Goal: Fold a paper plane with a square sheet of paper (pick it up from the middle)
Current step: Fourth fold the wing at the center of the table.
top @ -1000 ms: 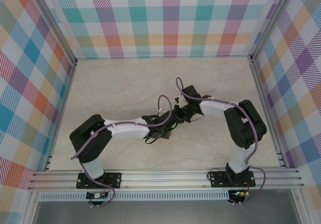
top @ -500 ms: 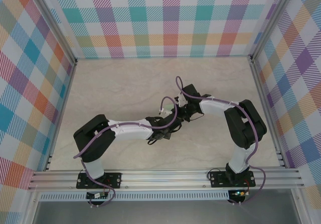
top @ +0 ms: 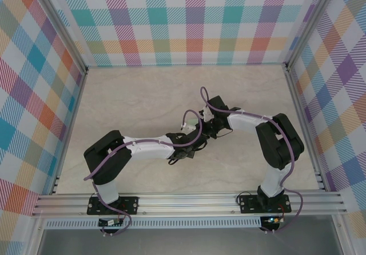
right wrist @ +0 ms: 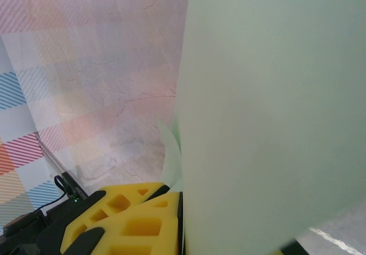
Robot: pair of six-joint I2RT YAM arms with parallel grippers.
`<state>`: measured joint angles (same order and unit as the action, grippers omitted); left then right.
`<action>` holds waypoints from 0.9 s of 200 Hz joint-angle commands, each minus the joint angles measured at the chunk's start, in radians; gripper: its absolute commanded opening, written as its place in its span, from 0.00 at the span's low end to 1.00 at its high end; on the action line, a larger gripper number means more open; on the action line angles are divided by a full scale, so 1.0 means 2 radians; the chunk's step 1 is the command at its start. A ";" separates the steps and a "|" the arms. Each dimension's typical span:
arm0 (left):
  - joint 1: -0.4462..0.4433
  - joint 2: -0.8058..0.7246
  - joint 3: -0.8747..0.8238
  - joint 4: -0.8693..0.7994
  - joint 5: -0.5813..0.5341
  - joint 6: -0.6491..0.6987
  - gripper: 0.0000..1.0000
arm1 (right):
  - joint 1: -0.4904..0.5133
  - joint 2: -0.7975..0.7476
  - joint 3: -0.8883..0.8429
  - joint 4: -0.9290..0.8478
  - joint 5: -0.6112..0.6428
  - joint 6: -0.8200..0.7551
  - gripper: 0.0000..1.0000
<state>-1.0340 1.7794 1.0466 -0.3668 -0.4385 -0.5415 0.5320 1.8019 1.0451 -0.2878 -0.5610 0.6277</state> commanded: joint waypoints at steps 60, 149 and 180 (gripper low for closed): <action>0.025 -0.036 -0.042 0.040 0.062 0.001 0.10 | -0.032 -0.065 -0.003 -0.033 0.017 -0.010 0.29; 0.117 -0.064 -0.120 0.186 0.265 -0.008 0.10 | -0.054 -0.144 -0.097 0.053 -0.010 0.013 0.37; 0.145 -0.067 -0.145 0.230 0.319 -0.023 0.10 | -0.042 -0.125 -0.099 0.077 -0.022 0.018 0.26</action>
<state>-0.7872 1.6699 0.7921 -0.0074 0.0658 -0.5537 0.4267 1.5223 0.8505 -0.2207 -0.5522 0.6476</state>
